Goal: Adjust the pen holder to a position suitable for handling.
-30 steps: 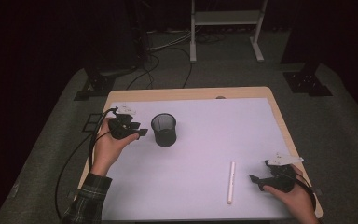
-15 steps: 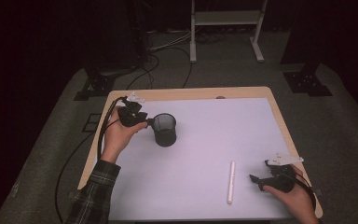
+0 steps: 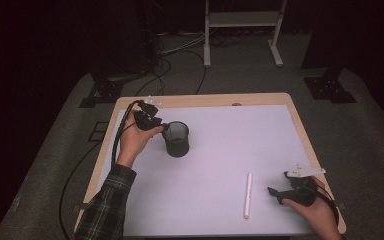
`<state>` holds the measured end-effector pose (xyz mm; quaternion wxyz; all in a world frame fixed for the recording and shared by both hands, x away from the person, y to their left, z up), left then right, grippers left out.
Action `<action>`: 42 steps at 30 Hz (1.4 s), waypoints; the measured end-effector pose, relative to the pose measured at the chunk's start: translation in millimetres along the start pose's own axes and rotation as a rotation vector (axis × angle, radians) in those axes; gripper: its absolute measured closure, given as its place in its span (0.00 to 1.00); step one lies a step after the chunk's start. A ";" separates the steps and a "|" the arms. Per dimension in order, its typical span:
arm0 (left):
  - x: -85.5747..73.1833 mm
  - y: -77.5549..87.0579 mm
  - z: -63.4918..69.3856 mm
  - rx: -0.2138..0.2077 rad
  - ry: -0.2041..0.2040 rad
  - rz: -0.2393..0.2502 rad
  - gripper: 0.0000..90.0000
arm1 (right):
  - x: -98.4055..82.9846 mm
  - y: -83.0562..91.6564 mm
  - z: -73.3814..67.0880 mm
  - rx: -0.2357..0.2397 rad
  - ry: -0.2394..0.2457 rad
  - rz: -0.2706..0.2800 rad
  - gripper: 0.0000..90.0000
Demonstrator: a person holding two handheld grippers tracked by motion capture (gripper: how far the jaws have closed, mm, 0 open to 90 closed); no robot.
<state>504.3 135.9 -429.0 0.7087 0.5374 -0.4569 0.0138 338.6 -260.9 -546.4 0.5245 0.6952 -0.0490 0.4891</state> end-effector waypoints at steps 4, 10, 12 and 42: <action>-0.6 -11.7 -3.4 0.007 0.000 -0.017 0.62 | 0.0 0.0 0.0 0.000 0.000 0.000 0.12; -1.5 -20.5 -3.7 0.010 -0.008 -0.039 0.63 | 0.0 0.0 0.0 0.000 0.000 0.000 0.12; -1.2 -23.4 -2.5 0.008 -0.008 -0.041 0.64 | 0.0 0.0 0.0 0.000 0.000 0.000 0.12; -8.4 -42.9 0.7 -0.011 0.001 -0.132 0.89 | 0.0 0.1 0.0 0.000 0.000 0.000 0.12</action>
Point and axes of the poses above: each handheld gripper's, and its own axes: y roughly backward along the jaws, x roughly out of its top, z roughly to its right, the point moved 9 cm from there along -y, roughly forward along the jaws, and after that the axes turned 3 degrees about y, right-handed, at the moved point
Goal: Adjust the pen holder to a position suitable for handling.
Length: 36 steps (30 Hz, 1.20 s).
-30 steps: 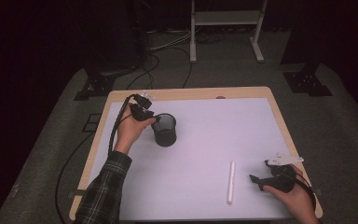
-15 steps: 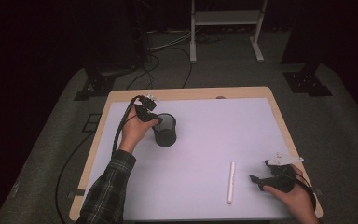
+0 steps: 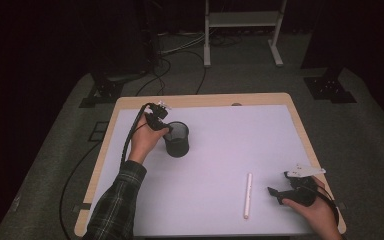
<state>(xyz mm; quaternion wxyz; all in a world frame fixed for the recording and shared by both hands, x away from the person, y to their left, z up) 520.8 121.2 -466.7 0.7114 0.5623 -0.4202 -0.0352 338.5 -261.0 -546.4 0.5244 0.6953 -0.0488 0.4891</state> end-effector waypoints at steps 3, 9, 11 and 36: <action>0.6 0.8 1.4 -0.006 0.001 0.003 0.90 | 0.0 0.0 0.0 0.000 0.000 0.000 0.12; 3.1 4.2 7.6 -0.032 0.006 0.012 0.92 | 0.0 0.0 0.0 0.000 0.000 0.000 0.12; 4.3 6.3 10.6 -0.043 0.006 0.016 0.92 | 0.0 0.0 0.0 0.000 0.000 0.000 0.12; 7.4 23.7 39.2 -0.076 -0.064 0.006 0.92 | 0.0 -0.1 0.0 0.000 0.000 0.000 0.12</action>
Point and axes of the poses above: each handheld gripper's, and its own axes: y roughly backward along the jaws, x roughly out of its top, z roughly to its right, the point moved 9 cm from there along -y, roughly forward along the jaws, and after that the axes turned 3 degrees about y, right-handed, at the moved point
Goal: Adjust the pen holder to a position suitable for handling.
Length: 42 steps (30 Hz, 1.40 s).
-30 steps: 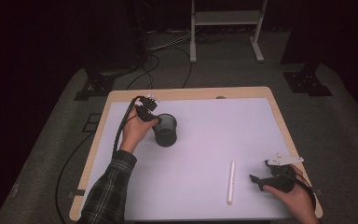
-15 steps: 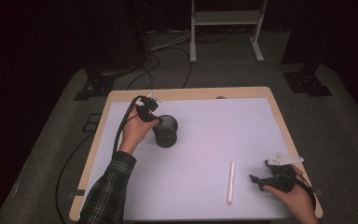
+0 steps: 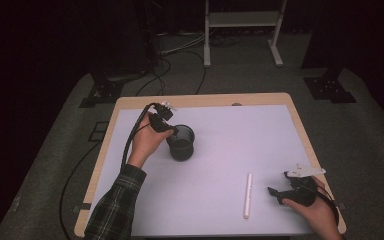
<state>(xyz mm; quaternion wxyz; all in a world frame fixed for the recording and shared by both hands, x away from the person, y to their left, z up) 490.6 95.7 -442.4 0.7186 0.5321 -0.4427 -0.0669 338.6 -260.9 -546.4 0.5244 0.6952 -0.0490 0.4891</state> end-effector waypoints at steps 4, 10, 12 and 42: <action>2.9 1.6 10.5 -0.016 -0.016 0.005 0.92 | 0.0 0.0 0.0 0.000 0.000 0.000 0.12; 5.6 2.9 26.0 -0.043 -0.044 0.002 0.92 | 0.0 0.0 0.0 0.000 0.000 0.000 0.12; 7.1 3.1 35.8 -0.054 -0.064 -0.004 0.92 | 0.0 0.0 0.0 0.000 0.000 0.000 0.12; 5.6 -26.7 109.5 -0.196 -0.173 -0.071 0.92 | 0.0 0.0 0.0 0.000 0.001 0.000 0.12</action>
Point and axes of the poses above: each handheld gripper's, and its own axes: y roughly backward along the jaws, x roughly out of its top, z roughly to its right, the point moved 9 cm from there along -y, roughly forward along the jaws, and after that the axes turned 3 degrees about y, right-handed, at the moved point
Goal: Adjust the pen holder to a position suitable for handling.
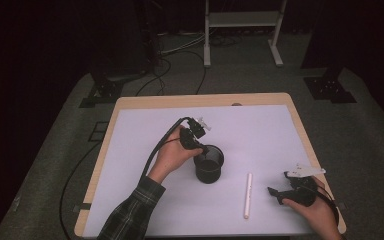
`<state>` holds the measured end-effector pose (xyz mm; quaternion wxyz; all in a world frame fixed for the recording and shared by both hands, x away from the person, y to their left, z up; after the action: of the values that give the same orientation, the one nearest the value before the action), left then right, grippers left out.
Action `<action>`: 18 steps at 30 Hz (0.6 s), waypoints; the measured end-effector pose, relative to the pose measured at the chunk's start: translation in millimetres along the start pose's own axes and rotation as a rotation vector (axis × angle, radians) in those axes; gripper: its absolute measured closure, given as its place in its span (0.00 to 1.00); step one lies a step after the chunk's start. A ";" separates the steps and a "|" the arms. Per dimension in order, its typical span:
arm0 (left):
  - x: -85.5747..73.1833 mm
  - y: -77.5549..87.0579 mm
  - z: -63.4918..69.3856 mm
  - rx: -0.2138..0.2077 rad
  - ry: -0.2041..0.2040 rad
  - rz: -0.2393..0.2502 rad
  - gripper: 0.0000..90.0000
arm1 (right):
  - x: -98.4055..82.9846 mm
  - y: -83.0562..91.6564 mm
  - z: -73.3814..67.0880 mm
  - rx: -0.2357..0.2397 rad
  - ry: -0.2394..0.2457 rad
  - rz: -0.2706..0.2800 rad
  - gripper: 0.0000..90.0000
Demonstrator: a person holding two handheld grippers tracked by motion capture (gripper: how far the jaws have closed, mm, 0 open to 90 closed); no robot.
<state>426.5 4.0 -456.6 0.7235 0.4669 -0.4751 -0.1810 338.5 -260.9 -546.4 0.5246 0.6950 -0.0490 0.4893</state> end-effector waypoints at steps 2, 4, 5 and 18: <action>-0.5 -1.4 0.6 -0.003 -0.001 -0.004 0.92 | 0.0 0.0 0.0 0.000 0.000 0.000 0.12; -0.8 -4.0 1.7 -0.004 0.001 -0.009 0.92 | 0.0 0.0 0.0 0.000 0.000 0.000 0.12; -0.9 -5.2 1.9 -0.006 -0.001 -0.010 0.92 | 0.0 0.0 0.0 0.000 0.000 0.000 0.12; -4.6 -9.9 -3.9 0.000 0.017 -0.030 0.86 | 0.0 0.0 0.0 0.000 0.000 0.000 0.12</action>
<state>429.4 4.3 -467.8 0.7248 0.4754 -0.4619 -0.1881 338.5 -260.9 -546.5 0.5246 0.6950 -0.0490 0.4893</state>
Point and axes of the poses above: each handheld gripper's, and its own axes: y roughly backward along the jaws, x roughly out of its top, z roughly to its right, the point moved 9 cm from there along -y, roughly forward along the jaws, and after that the axes turned 3 degrees about y, right-handed, at the moved point
